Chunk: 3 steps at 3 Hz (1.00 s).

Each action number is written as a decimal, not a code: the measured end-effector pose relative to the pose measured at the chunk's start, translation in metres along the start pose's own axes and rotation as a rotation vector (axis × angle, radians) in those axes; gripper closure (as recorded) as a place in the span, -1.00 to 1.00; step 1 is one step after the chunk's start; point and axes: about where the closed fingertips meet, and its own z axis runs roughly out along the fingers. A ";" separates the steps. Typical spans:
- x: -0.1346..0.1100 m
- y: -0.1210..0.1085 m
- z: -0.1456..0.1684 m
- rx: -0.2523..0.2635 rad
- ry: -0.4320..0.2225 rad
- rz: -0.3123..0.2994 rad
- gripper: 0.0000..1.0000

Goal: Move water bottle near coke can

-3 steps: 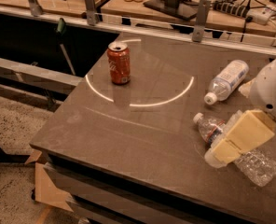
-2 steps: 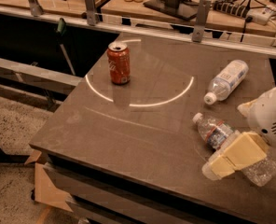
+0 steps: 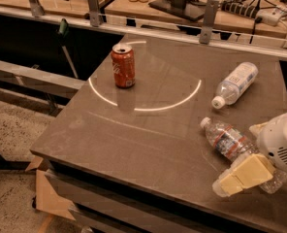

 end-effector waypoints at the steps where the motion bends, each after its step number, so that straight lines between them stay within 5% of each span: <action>1: 0.003 -0.007 0.009 0.006 -0.029 0.006 -0.65; 2: -0.019 -0.008 0.004 0.018 -0.098 -0.032 -0.16; 3: -0.066 -0.008 -0.021 0.054 -0.175 -0.132 0.30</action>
Offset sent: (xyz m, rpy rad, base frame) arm 0.0330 0.0208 0.0263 0.0932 -0.1777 0.0435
